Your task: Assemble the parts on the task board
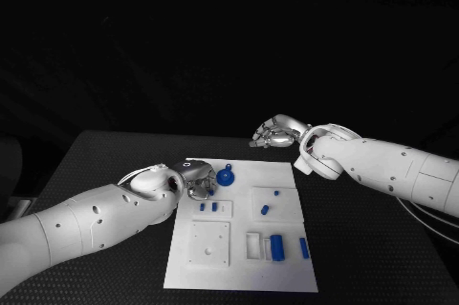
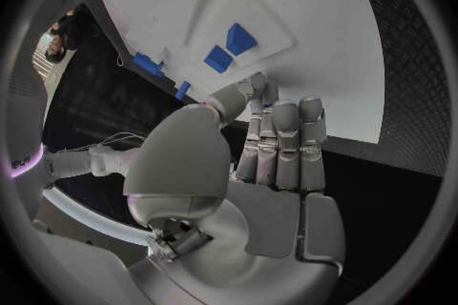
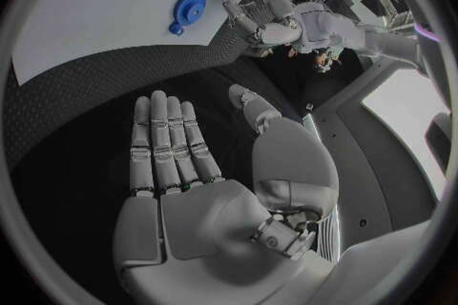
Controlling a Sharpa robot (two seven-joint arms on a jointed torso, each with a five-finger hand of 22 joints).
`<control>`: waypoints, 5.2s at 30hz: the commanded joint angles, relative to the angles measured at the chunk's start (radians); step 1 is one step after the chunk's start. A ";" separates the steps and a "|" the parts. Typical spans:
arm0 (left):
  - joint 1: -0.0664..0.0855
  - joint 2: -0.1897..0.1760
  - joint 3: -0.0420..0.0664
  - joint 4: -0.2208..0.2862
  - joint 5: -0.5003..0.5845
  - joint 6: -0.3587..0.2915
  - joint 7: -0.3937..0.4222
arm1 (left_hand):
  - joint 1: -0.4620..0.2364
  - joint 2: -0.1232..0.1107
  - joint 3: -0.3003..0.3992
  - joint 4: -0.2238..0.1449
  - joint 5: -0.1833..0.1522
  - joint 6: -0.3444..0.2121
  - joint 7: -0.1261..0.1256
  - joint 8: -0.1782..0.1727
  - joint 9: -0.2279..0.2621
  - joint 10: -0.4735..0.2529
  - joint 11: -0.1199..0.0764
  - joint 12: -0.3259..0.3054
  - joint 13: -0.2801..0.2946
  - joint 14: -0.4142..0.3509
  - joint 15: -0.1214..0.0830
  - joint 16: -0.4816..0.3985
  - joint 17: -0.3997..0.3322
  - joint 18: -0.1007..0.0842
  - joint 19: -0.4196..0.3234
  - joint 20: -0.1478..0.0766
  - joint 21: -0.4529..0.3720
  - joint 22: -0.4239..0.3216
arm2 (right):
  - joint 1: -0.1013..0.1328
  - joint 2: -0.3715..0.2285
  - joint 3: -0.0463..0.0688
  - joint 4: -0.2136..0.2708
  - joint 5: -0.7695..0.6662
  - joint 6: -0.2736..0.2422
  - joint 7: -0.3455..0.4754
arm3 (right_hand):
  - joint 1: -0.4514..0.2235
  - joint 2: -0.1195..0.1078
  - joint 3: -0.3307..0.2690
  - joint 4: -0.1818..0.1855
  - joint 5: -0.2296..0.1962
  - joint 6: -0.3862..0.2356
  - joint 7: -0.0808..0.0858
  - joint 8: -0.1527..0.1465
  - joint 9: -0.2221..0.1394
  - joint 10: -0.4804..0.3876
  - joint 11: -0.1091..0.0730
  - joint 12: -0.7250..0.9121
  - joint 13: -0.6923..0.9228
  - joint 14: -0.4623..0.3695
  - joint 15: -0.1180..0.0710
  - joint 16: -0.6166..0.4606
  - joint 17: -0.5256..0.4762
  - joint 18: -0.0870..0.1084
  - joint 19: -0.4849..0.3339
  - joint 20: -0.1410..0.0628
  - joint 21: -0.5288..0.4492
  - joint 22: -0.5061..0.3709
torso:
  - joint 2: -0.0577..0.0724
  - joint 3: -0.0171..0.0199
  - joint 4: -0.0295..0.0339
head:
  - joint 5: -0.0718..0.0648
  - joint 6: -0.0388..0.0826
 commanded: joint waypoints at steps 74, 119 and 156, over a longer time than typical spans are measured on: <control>-0.015 -0.026 -0.006 0.019 0.001 -0.074 -0.010 | 0.033 -0.058 0.009 -0.005 0.012 -0.104 0.026 -0.056 -0.030 0.028 -0.010 0.046 0.028 0.001 -0.013 0.015 0.004 0.015 0.008 -0.048 0.004 0.015 | 0.000 -0.004 0.000 0.000 -0.001 0.005 0.008 | -0.003 0.010 -0.004 -0.004 0.005 -0.004 0.000 0.005 -0.002 0.002 0.003 0.006 -0.001 -0.005 0.002 0.006 -0.002 0.007 0.005 -0.001 -0.009 0.003 | 0.000 -0.0007 -0.0001 | -0.005 0.001; 0.058 -0.227 0.043 0.111 1.260 -0.042 0.321 | -0.084 -0.060 -0.056 0.035 -0.039 -0.137 0.054 -0.027 -0.009 -0.133 0.066 0.039 0.007 -0.127 0.079 -0.420 -0.170 -0.016 -0.139 0.037 -0.213 -0.063 | -0.085 -0.163 -0.026 0.170 -0.575 -0.004 -0.093 | 0.209 -0.053 0.239 -0.084 -0.279 0.085 -0.041 0.068 0.021 0.341 -0.065 -0.400 0.008 0.416 -0.140 0.023 0.048 0.007 0.413 -0.143 0.079 0.003 | -0.020 -0.0011 -0.0095 | -0.037 0.021; 0.054 -0.233 0.042 0.142 1.292 -0.051 0.339 | -0.101 -0.048 -0.075 0.028 -0.036 -0.149 0.059 -0.029 -0.010 -0.127 0.066 0.037 0.001 -0.113 0.081 -0.450 -0.162 -0.013 -0.129 0.039 -0.226 -0.063 | -0.193 -0.110 -0.029 0.141 -0.799 -0.063 -0.169 | 0.285 -0.135 0.379 -0.001 -0.358 0.130 -0.059 0.080 0.030 0.428 -0.080 -0.543 0.048 0.479 -0.158 0.133 0.213 0.007 0.509 -0.201 0.193 0.076 | -0.018 -0.0012 -0.0086 | -0.024 0.015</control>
